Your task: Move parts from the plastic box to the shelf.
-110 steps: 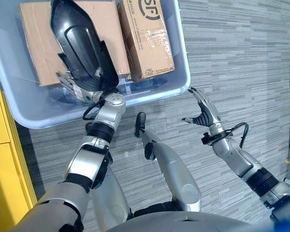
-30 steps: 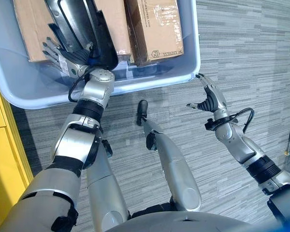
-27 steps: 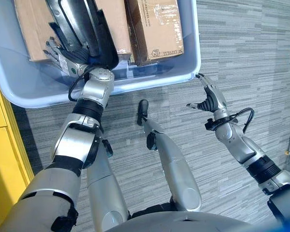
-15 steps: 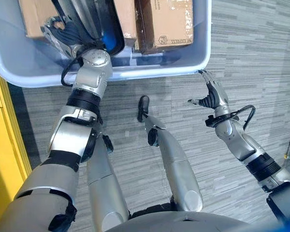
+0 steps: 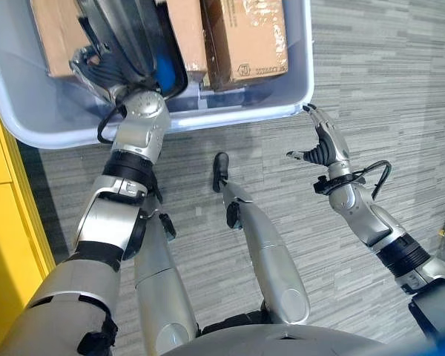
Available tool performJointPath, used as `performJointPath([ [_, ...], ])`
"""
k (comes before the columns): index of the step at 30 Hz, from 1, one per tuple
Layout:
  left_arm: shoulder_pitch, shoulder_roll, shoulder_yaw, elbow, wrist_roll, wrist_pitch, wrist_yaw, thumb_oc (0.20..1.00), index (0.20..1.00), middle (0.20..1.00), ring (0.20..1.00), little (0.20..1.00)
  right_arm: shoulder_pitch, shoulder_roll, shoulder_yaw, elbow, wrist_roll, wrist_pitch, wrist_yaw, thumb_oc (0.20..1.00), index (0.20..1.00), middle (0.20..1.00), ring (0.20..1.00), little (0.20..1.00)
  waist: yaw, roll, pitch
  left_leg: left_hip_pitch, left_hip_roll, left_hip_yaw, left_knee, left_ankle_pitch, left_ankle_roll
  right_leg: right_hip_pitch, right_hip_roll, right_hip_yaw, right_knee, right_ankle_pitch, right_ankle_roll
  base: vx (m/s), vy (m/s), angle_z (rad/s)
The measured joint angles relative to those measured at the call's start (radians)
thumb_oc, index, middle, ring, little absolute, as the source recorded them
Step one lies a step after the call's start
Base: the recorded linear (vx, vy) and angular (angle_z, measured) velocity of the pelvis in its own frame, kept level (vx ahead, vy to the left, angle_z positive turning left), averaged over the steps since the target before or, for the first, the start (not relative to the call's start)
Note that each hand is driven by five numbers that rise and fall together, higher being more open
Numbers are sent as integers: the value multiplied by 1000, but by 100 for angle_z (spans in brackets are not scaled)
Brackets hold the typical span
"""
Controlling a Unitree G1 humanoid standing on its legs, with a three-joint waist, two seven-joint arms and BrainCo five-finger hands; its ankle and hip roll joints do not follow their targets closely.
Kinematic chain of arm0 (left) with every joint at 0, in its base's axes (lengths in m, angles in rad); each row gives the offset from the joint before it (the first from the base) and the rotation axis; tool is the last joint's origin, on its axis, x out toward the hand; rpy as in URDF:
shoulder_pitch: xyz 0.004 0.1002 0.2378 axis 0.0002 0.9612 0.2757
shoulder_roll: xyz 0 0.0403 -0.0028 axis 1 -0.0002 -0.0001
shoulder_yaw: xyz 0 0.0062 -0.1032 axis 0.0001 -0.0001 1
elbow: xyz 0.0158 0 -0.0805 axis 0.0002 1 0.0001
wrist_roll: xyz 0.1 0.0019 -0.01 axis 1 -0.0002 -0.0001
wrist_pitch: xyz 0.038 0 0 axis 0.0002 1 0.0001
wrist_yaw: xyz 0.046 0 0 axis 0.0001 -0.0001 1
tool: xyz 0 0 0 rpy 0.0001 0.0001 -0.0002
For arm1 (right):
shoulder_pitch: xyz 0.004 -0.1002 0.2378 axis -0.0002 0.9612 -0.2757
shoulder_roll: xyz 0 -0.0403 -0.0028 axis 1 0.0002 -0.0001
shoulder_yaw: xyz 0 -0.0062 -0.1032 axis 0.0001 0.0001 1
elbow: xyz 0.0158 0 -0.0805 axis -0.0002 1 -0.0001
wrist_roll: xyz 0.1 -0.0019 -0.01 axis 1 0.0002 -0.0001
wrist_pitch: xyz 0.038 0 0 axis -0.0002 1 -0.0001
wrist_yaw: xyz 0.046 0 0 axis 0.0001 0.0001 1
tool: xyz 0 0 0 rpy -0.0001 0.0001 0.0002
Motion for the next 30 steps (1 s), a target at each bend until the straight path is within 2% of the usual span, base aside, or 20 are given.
performJointPath([
  [2,48,0,0,1,20,-4,-27,200,200,200,200,200,5,6,0,0,-1,-16,-1,1000,1000,1000,1000,1000,1,2,1,50,-4,13,-17,-2,0,43,-1,9,-15,13,-22,-13,59,-7],
  [5,106,2,5,2,48,-6,-58,200,200,200,200,200,11,19,4,9,-1,-31,-2,1000,1000,1000,1000,1000,3,6,4,125,-4,21,-42,-4,-1,109,0,10,-25,14,-26,-3,87,-5],
  [9,228,-20,47,-6,128,-15,-62,200,200,200,200,200,54,13,12,7,-13,-53,-15,1000,1000,1000,1000,1000,10,38,27,376,-17,68,-150,5,-7,323,2,36,-93,13,-32,24,131,-13],
  [14,223,37,149,-107,179,-52,-63,200,200,200,200,200,112,-6,-19,-2,-42,-66,-23,1000,1000,1000,1000,1000,9,107,67,541,-25,92,-210,12,-10,472,7,51,-141,18,-48,115,97,-11],
  [19,222,50,161,-234,206,-52,-64,200,200,200,200,200,152,-63,-27,-5,-72,-68,-20,1000,1000,1000,1000,1000,5,233,37,651,-33,106,-248,7,-11,577,6,60,-176,5,-49,177,89,-4],
  [21,223,47,154,-252,244,-53,-64,200,200,200,200,200,178,-80,-29,-30,-80,-69,-17,1000,1000,1000,1000,1000,5,289,2,691,-35,111,-270,5,-13,613,7,63,-195,3,-48,186,25,-5],
  [22,226,49,156,-290,244,-49,-66,200,200,200,200,200,194,-86,-40,-50,-80,-70,-13,1000,1000,1000,1000,1000,6,304,-8,702,-36,114,-275,5,-13,622,8,63,-198,2,-49,167,-15,-3],
  [26,324,19,146,-458,244,-50,-132,200,200,200,200,200,250,-80,-66,-77,-79,-70,17,1000,1000,1000,1000,1000,6,334,-57,770,-34,117,-312,4,-13,684,17,63,-225,-3,-49,118,-6,-3],
  [27,402,-9,137,-493,242,-50,-174,200,200,200,200,200,268,-75,-74,-78,-79,-72,23,1000,1000,1000,1000,1000,7,336,-93,775,-33,116,-316,4,-13,691,19,64,-232,-3,-49,127,19,-2],
  [28,449,-19,123,-503,242,-44,-187,200,200,200,200,200,272,-68,-80,-78,-80,-77,28,1000,1000,1000,1000,1000,7,337,-94,790,-32,116,-321,4,-13,705,20,63,-234,-4,-50,124,7,-1],
  [30,722,-101,74,-652,242,-21,-252,200,200,200,200,200,307,-13,-118,-80,-80,-84,45,1000,1000,1000,1000,1000,32,346,-104,833,-35,107,-333,3,-14,752,16,48,-238,-18,-54,123,-16,19],
])
